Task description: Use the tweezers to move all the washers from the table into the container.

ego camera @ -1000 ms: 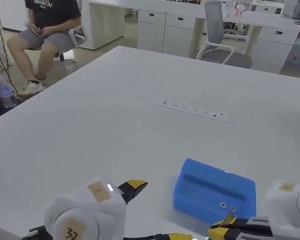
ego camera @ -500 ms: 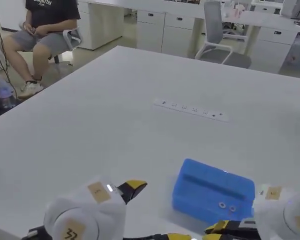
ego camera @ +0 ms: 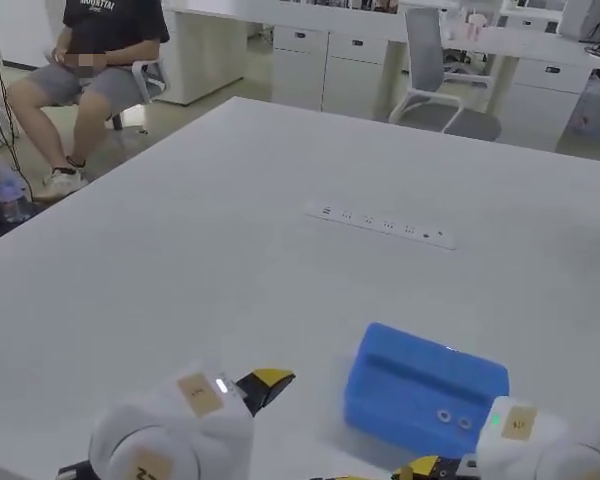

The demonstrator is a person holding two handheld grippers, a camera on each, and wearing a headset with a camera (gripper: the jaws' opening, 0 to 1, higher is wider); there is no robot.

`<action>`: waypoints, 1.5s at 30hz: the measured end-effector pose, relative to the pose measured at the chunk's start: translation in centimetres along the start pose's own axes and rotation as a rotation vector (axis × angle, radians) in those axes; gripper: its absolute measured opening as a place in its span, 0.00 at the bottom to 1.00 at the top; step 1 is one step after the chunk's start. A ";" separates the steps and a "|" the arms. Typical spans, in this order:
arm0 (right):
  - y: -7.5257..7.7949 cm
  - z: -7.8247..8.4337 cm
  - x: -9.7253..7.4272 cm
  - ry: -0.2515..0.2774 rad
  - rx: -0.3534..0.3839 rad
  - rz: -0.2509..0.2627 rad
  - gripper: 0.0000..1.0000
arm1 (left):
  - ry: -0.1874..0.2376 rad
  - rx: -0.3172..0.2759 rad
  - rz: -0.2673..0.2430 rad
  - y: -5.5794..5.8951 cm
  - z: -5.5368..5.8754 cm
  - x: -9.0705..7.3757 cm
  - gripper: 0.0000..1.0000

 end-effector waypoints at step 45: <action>2.6 -1.3 -6.2 0.293 0.291 0.174 0.03 | -0.001 -0.007 -0.009 -0.2 0.1 -0.1 0.68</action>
Point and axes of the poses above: the centre of the closed fingertips' face, and the gripper's own axes: x roughly forward along the fingers, y roughly to its right, z roughly out of its underside, the point moved 10 cm from there along -x, roughly backward along the fingers, and after that the axes turned 8 degrees about -z, right-handed, at the moved point
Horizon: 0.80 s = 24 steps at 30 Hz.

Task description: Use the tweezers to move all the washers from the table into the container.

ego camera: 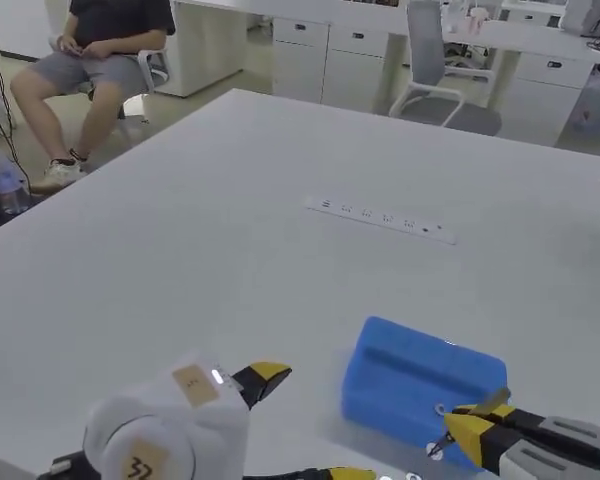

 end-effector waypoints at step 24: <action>3.8 -3.0 1.9 0.008 -0.060 0.015 0.03 | -0.004 -0.001 0.003 -0.1 0.1 0.0 0.67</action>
Point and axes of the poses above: the centre of the closed fingertips' face, and the gripper's own axes: x roughly forward along the fingers, y roughly to its right, z roughly out of its underside, the point moved 10 cm from there along -x, roughly backward along the fingers, and after that the axes turned 8 degrees about -z, right-handed, at the moved point
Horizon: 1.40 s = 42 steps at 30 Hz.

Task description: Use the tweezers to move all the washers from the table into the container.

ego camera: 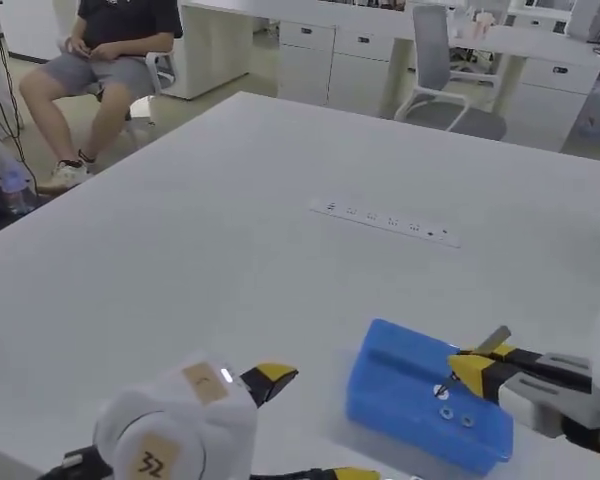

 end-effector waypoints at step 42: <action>4.0 3.5 5.1 -0.131 0.062 -0.044 0.04 | -0.038 0.021 0.015 0.2 0.3 0.2 0.66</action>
Point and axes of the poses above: the centre of the closed fingertips' face, and the gripper's own axes: x roughly forward along the fingers, y roughly to its right, z roughly out of its underside, the point moved 10 cm from there along -x, roughly backward along the fingers, and after that the axes turned 8 degrees about -z, right-handed, at the moved point
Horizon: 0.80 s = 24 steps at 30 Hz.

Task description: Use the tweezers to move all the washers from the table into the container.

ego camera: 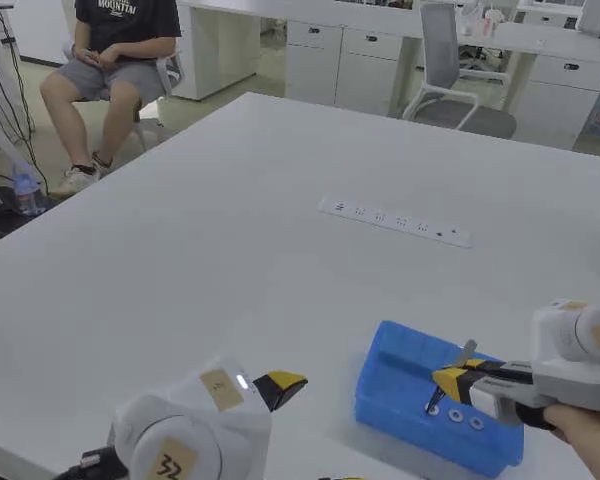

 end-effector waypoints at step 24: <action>-3.3 -2.1 -3.8 0.123 -0.040 0.002 0.04 | -0.007 0.005 0.010 0.2 0.0 0.0 0.65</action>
Point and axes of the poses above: the centre of the closed fingertips' face, and the gripper's own axes: x roughly forward along the fingers, y roughly to its right, z roughly out of its underside, the point moved 10 cm from there along -x, roughly backward along the fingers, and after that the axes turned 8 degrees about -z, right-handed, at the moved point
